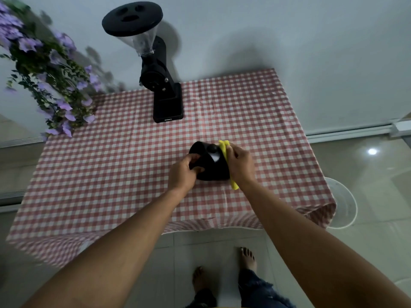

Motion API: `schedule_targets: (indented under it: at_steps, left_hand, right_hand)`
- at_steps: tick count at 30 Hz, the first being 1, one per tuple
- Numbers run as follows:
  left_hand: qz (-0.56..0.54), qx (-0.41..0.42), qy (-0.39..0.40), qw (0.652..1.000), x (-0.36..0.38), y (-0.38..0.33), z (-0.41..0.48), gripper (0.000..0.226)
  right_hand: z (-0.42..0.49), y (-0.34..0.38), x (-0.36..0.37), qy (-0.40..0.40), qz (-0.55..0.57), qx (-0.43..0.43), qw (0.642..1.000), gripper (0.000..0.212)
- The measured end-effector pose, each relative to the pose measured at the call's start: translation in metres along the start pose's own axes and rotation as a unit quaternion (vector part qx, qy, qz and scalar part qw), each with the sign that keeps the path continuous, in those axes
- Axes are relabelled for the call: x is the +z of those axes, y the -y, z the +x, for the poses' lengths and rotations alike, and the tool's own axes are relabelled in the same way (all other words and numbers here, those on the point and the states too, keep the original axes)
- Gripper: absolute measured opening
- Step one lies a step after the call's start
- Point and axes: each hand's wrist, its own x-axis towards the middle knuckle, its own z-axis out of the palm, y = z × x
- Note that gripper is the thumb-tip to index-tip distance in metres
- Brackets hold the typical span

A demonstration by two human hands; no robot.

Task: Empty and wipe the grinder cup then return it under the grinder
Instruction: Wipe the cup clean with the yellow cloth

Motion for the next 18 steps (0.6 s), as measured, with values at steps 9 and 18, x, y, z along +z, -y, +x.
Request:
schedule_targets:
  at_steps: [9, 18]
  left_hand:
    - [0.033, 0.017, 0.007, 0.999, 0.000, -0.007, 0.006, 0.038]
    - [0.118, 0.059, -0.002, 0.991, 0.000, -0.018, 0.007, 0.039]
  right_hand:
    - [0.005, 0.018, -0.026, -0.045, 0.073, -0.034, 0.996, 0.028]
    - [0.009, 0.038, -0.009, 0.013, -0.057, -0.072, 0.996, 0.023]
